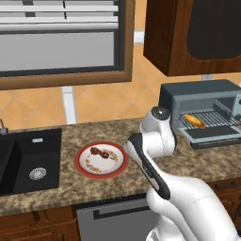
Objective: Pick up the kebab skewer and baguette bread, and place them inside the toaster oven. Close the toaster oven door and start by setting the timer.
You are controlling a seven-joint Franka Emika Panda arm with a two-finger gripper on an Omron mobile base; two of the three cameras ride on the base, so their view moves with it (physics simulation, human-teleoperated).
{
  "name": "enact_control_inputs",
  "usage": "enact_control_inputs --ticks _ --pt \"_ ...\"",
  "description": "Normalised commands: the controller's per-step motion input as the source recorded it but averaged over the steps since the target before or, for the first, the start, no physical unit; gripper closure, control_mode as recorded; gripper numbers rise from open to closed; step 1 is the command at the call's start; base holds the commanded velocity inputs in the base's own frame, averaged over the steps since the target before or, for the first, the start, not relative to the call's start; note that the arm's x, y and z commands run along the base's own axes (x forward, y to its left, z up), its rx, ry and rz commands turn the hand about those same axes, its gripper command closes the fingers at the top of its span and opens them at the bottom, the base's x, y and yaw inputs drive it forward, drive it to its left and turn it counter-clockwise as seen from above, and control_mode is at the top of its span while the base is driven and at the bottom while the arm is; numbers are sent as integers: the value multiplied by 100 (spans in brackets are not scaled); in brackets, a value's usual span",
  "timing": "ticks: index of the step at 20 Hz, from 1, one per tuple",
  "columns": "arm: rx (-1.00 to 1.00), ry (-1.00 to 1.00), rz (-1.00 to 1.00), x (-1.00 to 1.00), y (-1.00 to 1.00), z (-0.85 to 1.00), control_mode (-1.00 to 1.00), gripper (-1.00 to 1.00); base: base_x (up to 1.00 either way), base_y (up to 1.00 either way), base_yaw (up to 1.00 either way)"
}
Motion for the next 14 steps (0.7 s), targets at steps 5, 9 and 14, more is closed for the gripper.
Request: enact_control_inputs --ticks 5,9,14 --pt "7 16 6 39 68 -24 -100 -100 0 0 0" --pt "0 18 1 20 31 -34 -100 -100 0 0 0" --pt "0 1 4 40 27 -48 -100 -100 0 0 0"
